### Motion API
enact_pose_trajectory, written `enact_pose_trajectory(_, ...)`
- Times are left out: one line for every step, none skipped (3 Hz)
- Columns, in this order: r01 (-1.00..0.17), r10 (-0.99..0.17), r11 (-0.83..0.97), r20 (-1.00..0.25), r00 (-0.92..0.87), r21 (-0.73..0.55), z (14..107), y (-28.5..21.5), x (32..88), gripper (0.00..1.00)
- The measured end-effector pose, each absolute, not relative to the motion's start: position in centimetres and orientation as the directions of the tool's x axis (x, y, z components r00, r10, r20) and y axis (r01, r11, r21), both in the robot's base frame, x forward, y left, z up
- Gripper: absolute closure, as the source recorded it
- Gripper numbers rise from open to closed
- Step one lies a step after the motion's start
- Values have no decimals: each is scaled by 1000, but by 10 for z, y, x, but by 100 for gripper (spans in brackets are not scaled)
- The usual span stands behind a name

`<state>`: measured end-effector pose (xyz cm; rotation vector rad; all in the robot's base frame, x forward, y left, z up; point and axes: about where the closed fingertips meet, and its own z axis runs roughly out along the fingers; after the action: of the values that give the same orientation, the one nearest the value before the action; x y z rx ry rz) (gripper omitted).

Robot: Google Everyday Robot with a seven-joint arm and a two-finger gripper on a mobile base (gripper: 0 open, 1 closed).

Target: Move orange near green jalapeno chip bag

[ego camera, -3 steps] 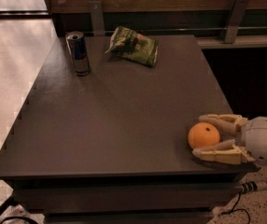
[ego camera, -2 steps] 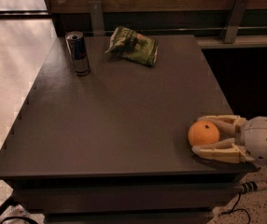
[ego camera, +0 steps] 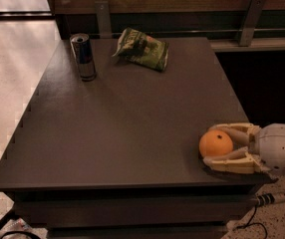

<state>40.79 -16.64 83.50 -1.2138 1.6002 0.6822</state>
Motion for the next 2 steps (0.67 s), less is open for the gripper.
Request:
enact_pose_trajectory(-927, -396, 359, -917, -45, -110, 840, -170, 417, 100)
enact_pose_trajectory(-900, -385, 423, -920, -71, -108, 860, -190, 453, 100)
